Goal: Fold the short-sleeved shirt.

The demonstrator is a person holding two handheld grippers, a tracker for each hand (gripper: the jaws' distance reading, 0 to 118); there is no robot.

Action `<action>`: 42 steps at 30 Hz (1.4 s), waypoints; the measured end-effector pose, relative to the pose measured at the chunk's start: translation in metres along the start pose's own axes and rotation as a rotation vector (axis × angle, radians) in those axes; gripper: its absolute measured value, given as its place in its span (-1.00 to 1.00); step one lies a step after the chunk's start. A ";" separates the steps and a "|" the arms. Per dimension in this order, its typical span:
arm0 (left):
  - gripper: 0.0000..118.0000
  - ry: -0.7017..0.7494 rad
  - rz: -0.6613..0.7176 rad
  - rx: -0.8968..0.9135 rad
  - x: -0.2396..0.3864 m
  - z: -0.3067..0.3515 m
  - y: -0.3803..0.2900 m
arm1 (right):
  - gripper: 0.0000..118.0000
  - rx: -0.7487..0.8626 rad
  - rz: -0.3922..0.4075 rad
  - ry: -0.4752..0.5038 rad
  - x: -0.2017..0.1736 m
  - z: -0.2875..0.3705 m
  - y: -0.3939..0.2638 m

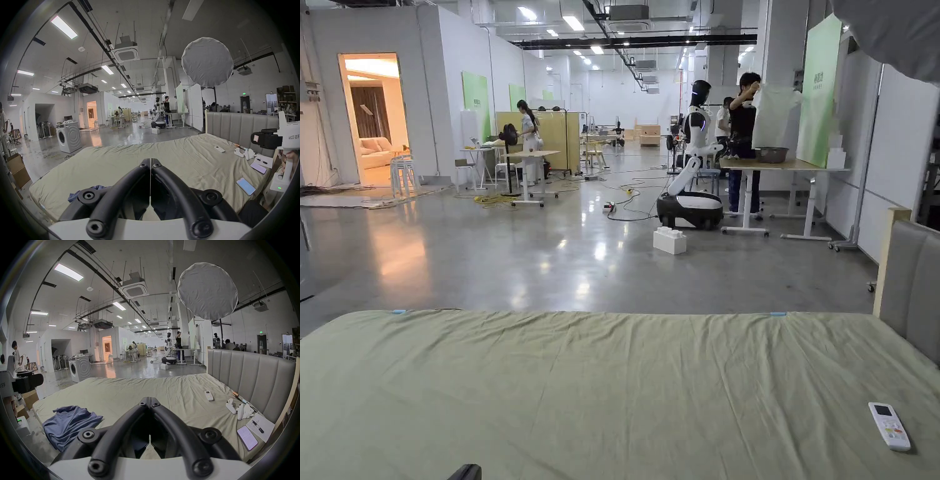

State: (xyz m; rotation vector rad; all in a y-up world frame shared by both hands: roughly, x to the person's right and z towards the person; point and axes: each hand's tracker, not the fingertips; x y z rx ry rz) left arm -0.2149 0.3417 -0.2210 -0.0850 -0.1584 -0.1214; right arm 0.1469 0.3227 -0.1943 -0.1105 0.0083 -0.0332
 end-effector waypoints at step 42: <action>0.52 0.123 0.235 -0.886 -0.177 -0.245 -0.245 | -0.99 -0.531 -0.028 -0.011 0.036 -0.033 -0.126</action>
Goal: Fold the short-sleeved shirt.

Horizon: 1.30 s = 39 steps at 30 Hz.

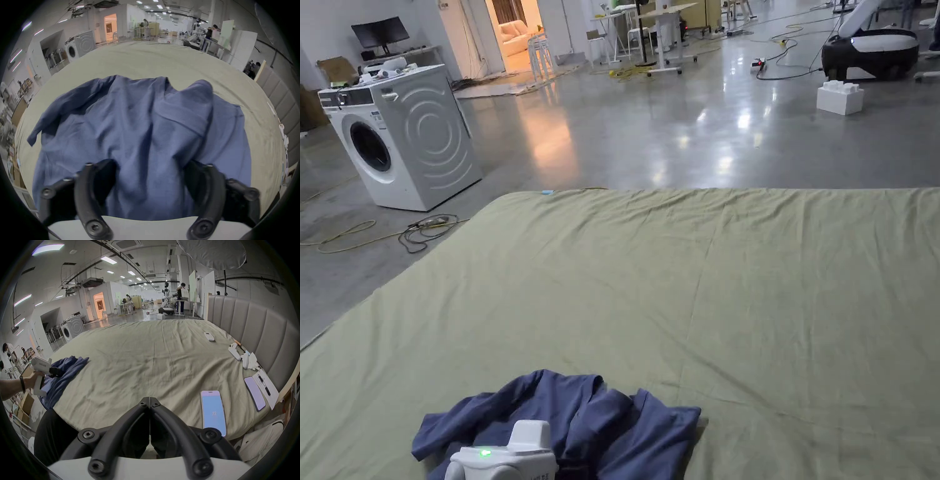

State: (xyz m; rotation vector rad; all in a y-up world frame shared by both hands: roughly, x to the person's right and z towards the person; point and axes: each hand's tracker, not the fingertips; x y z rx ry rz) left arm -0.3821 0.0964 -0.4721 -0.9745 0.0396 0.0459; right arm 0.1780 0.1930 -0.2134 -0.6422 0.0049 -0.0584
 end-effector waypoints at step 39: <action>-0.94 -0.970 -0.470 -0.023 0.448 0.076 -0.082 | -0.99 0.018 -0.133 -0.093 0.041 0.076 -0.037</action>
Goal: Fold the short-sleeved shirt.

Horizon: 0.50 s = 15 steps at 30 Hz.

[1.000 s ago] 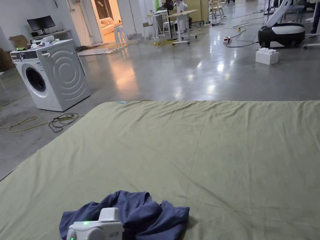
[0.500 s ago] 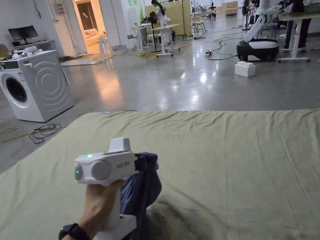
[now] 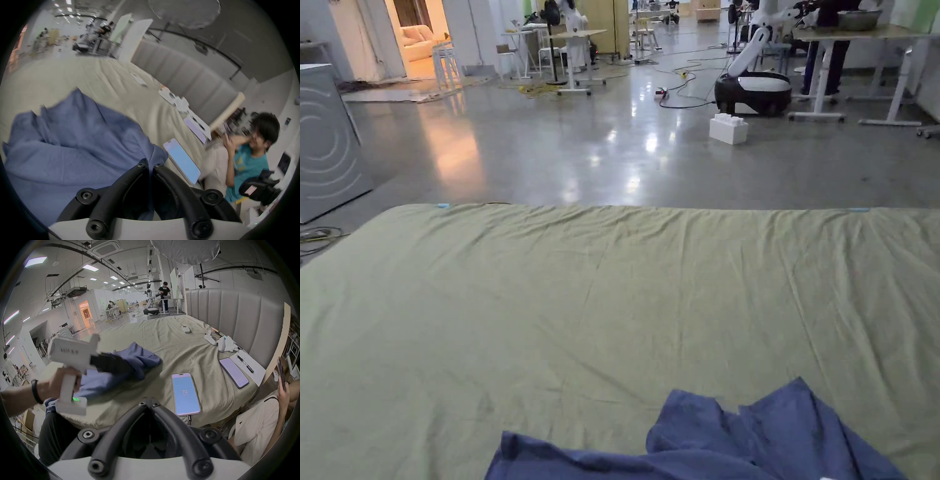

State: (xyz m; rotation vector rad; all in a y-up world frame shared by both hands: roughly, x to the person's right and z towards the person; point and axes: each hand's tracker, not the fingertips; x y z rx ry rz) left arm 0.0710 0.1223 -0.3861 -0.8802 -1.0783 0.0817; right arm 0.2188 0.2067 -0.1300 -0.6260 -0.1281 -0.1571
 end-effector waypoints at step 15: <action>0.60 0.382 -0.181 0.315 0.026 0.228 -0.010 | -0.99 0.163 0.004 0.130 -0.026 0.002 0.036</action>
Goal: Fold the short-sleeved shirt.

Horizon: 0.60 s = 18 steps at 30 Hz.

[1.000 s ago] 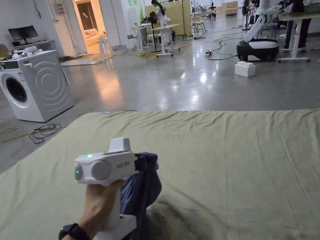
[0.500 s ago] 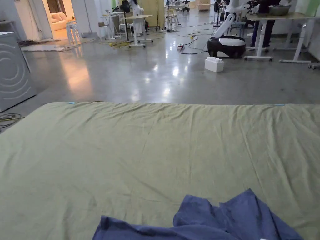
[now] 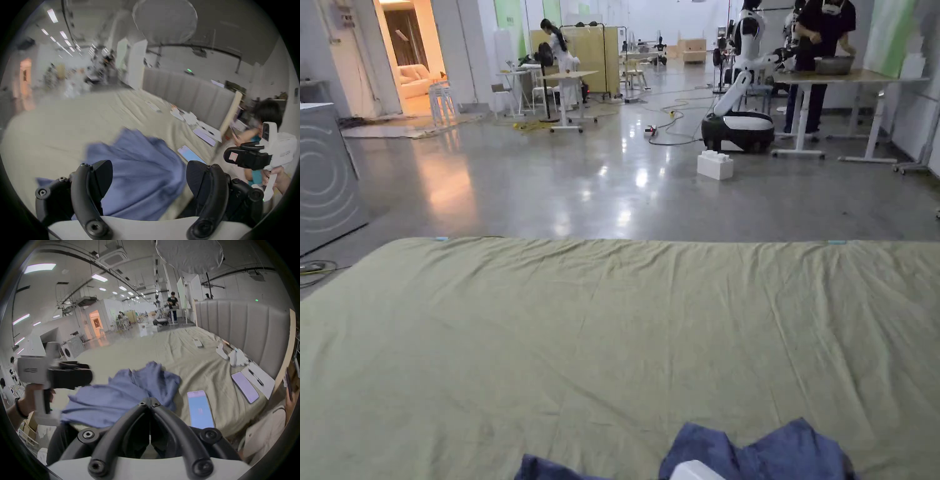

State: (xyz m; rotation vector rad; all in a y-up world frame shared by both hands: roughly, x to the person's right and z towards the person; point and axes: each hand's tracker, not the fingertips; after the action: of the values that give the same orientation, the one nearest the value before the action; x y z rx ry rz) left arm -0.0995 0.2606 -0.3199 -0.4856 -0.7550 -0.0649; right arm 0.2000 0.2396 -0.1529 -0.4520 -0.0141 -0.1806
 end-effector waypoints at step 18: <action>-0.98 0.630 -0.019 0.405 0.008 0.232 -0.009 | -0.99 0.396 0.233 -0.027 -0.055 0.042 0.061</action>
State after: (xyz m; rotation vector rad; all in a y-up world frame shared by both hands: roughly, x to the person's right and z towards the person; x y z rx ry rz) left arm -0.2443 0.3566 -0.1660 -0.0547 -0.1425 -0.0754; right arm 0.1576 0.3213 -0.1441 -0.0587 -0.0232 0.0592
